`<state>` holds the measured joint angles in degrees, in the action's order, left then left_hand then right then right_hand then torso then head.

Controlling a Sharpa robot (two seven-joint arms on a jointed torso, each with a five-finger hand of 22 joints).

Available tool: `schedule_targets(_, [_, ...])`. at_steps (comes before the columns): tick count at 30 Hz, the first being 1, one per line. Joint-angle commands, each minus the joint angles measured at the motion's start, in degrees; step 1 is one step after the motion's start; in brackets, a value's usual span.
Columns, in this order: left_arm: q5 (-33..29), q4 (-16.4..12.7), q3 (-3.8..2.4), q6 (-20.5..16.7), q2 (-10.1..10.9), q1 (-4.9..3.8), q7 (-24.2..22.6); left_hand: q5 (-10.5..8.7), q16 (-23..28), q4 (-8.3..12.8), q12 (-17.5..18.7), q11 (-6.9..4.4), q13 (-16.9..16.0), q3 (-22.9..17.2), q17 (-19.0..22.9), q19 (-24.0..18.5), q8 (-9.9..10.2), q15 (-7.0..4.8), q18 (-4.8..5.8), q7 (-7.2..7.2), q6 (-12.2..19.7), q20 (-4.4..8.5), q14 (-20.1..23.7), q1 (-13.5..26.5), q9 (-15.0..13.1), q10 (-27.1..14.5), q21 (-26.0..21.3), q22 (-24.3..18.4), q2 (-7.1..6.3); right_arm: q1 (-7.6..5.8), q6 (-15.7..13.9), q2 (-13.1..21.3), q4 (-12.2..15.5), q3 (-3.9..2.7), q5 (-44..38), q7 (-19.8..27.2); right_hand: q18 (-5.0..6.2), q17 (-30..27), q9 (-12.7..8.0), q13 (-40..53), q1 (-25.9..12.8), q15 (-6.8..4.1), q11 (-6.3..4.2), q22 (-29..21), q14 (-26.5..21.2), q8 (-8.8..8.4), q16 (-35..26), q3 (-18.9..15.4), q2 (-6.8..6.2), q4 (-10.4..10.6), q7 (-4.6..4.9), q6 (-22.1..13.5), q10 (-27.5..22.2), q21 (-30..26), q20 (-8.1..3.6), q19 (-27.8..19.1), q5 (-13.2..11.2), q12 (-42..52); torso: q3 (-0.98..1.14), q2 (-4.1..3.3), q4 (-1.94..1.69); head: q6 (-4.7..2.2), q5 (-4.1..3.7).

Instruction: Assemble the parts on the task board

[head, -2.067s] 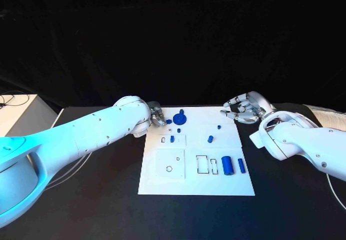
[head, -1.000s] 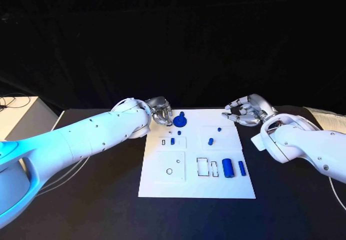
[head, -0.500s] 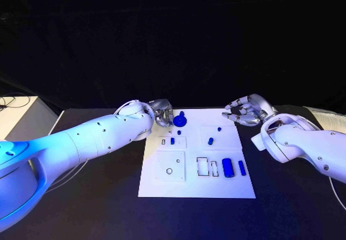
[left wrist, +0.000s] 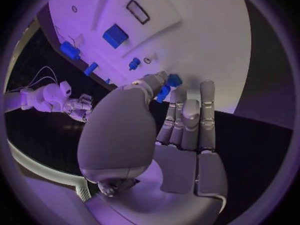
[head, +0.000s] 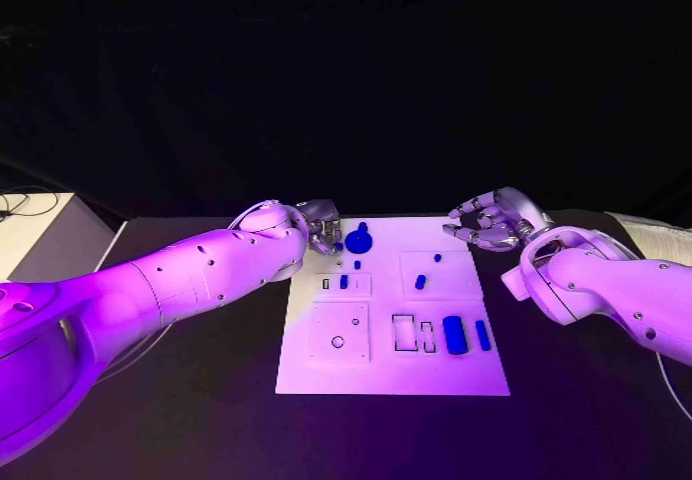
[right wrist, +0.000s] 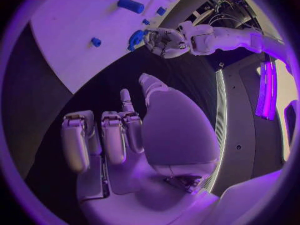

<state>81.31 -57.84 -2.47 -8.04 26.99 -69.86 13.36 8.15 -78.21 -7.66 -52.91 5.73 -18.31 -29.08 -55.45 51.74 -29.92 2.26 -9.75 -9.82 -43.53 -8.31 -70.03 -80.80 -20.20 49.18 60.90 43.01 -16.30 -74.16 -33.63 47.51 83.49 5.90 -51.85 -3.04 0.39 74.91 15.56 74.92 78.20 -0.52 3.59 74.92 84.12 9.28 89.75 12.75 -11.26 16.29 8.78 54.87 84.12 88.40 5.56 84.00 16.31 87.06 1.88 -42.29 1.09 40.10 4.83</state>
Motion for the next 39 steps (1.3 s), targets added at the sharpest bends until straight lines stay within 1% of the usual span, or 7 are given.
schedule_targets(1, [0.8, 0.2, -0.02, 1.0, -0.4, -0.01, 1.5, -0.05, -0.6, 0.0, -0.4, -0.03, -0.2, 0.3, -0.9, 0.8, 0.3, -0.04, -0.44, 0.0, -0.4, 0.02, -0.8, -0.4, 0.2, 0.4, 0.6, 0.7, 0.56, 0.01, 0.5, 0.0, 0.1, -0.03, -0.5, 0.5, 0.07, 13.9, 0.0, 13.0, -0.5, 0.38, 0.45, 13.9, 5.6, 0.18, -0.2, 0.3, 0.1, 0.1, 0.06, -0.5, 3.7, -0.2, 0.22, 5.1, 0.2, -0.2, 0.05, -0.02, 0.02, -0.02, -0.07])
schedule_targets(10, [0.0, 1.2, -0.05, 1.7, -1.1, 0.01, 0.7, -0.05, -1.8, -0.2, -2.0, -0.89, -0.8, -0.6, -2.4, 1.8, 0.8, -0.66, -0.23, 0.91, -1.7, 0.4, -1.8, -1.1, 1.4, 1.1, 2.0, 2.3, 0.93, 0.01, 0.5, -0.1, 0.1, -0.03, -0.5, 0.6, 0.07, 13.9, 0.0, 13.0, -0.5, 0.38, 0.45, 13.9, 5.6, 0.18, -0.2, 0.3, 0.1, 0.1, 0.06, -0.5, 3.7, -0.2, 0.22, 5.1, 0.2, -0.2, 0.01, -0.03, 0.05, 0.09, -0.15])
schedule_targets(14, [-0.2, 1.8, -0.05, 2.4, -1.6, 0.02, 0.5, -0.03, -1.8, -0.2, -2.0, -1.02, -0.9, -1.0, -2.3, 1.8, 1.0, -0.8, -0.24, 1.01, -1.9, 0.52, -1.7, -1.3, 1.7, 1.0, 2.1, 2.4, 1.08, 0.01, 0.5, -0.1, 0.1, -0.03, -0.5, 0.6, 0.07, 13.9, 0.0, 13.0, -0.5, 0.38, 0.45, 13.9, 5.6, 0.18, -0.2, 0.3, 0.1, 0.1, 0.06, -0.5, 3.7, -0.2, 0.22, 5.1, 0.2, -0.2, 0.05, 0.02, -0.02, 0.12, -0.26])
schedule_targets(21, [-0.7, 2.7, -0.03, 3.8, -2.2, 0.02, 0.3, -0.05, -1.8, -0.4, -0.9, -0.99, -0.3, -2.1, -1.9, 1.6, 1.9, -0.84, -0.21, 0.94, -2.7, 0.72, -1.5, -1.5, 2.6, 1.0, 2.2, 2.6, 1.21, 0.01, 0.5, -0.1, 0.2, -0.03, -0.5, 0.6, 0.08, 13.8, 0.1, 13.0, -0.6, 0.37, 0.43, 13.9, 5.6, 0.38, -0.3, 0.6, 0.02, 0.1, 0.05, -0.5, 3.7, -0.2, 0.2, 5.1, 0.3, -0.2, 0.06, 0.03, 0.05, 0.21, -0.23])
schedule_targets(28, [-1.0, 3.3, -0.02, 5.6, -2.6, 0.02, 0.5, -0.06, -1.9, -0.2, 0.4, -1.06, 0.5, -3.3, -1.8, 1.4, 2.8, -0.95, -0.2, 1.04, -3.8, 0.82, -1.4, -1.9, 3.5, 1.9, 2.5, 2.9, 1.51, 0.0, 0.5, 0.0, 0.2, -0.03, -0.5, 0.6, 0.09, 13.8, 0.1, 13.0, -0.6, 0.36, 0.43, 13.9, 5.6, 0.4, -0.3, 0.6, 0.03, 0.1, 0.05, -0.5, 3.7, -0.3, 0.2, 5.1, 0.3, -0.2, 0.06, 0.03, -0.03, 0.26, -0.33])
schedule_targets(37, [-1.1, 3.8, 0.04, 8.0, -2.6, 0.01, 2.2, -0.18, -0.6, 0.8, 7.3, -1.01, 3.8, -5.8, 0.8, 0.6, 5.1, -0.98, -0.34, 0.89, -6.6, 0.94, -0.3, -1.9, 5.4, 4.5, 2.4, 2.8, 2.03, 0.0, 0.4, 0.0, 0.3, -0.03, -0.5, 0.6, 0.09, 13.8, 0.1, 13.0, -0.6, 0.36, 0.43, 13.9, 5.6, 0.4, -0.3, 0.6, 0.03, 0.1, 0.05, -0.5, 3.7, -0.3, 0.2, 5.1, 0.3, -0.2, 0.0, 0.1, -0.04, 0.29, -0.41])
schedule_targets(39, [-1.0, 3.8, 0.05, 8.2, -2.4, 0.01, 2.4, -0.21, -0.5, 1.0, 7.9, -1.05, 4.1, -5.9, 0.9, 0.8, 5.3, -1.02, -0.32, 0.88, -6.9, 0.97, -0.4, -2.0, 5.6, 5.0, 2.5, 3.0, 2.1, 0.0, 0.4, 0.0, 0.3, -0.03, -0.5, 0.6, 0.09, 13.8, 0.1, 13.0, -0.6, 0.36, 0.43, 13.9, 5.6, 0.4, -0.3, 0.6, 0.03, 0.1, 0.05, -0.5, 3.7, -0.3, 0.2, 5.1, 0.3, -0.2, -0.01, 0.08, -0.07, 0.28, -0.41])
